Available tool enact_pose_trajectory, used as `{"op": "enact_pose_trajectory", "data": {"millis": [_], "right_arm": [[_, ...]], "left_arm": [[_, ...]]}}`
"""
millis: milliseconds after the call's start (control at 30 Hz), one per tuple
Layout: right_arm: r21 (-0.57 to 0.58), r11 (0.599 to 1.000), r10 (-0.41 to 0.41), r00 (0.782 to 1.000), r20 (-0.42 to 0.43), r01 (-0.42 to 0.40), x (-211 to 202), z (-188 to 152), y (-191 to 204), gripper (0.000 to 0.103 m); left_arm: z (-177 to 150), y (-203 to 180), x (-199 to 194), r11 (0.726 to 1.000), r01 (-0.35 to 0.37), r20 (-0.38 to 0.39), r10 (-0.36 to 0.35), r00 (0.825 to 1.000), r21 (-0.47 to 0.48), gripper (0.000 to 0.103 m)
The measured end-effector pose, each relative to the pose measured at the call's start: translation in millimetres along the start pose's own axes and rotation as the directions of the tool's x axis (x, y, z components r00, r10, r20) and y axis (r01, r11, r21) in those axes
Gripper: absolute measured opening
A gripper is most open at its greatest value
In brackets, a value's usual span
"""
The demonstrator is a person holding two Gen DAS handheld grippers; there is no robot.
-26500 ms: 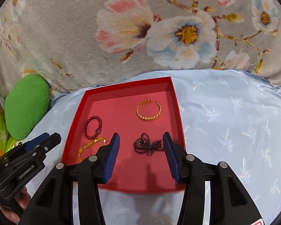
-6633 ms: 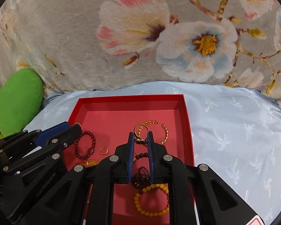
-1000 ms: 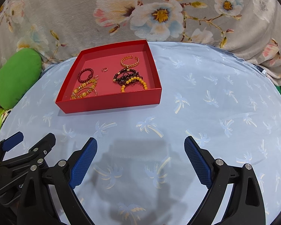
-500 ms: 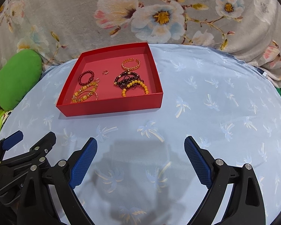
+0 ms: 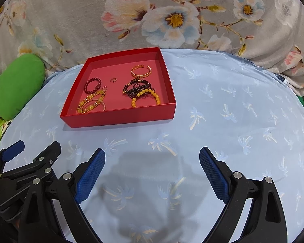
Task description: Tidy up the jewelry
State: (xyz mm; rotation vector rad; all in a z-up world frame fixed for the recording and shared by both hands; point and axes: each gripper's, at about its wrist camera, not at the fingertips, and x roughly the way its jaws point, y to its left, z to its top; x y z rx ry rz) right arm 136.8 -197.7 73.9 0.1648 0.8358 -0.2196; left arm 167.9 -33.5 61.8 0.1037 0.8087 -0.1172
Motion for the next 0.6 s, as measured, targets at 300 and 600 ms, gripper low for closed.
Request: {"op": "enact_pose_trajectory", "data": {"millis": [300, 600], "right_arm": [[-0.004, 1.0, -0.001, 1.0, 0.003, 0.001, -1.2, 1.1, 1.0, 0.09], [-0.004, 1.0, -0.001, 1.0, 0.003, 0.001, -1.5, 0.8, 2.0, 0.09]], "left_arm": [[1.1, -0.1, -0.1, 1.0, 0.002, -0.002, -0.002, 1.0, 0.0, 0.09], [-0.4, 2.1, 0.0, 1.0, 0.004, 0.001, -0.004, 1.0, -0.006, 0.089]]}}
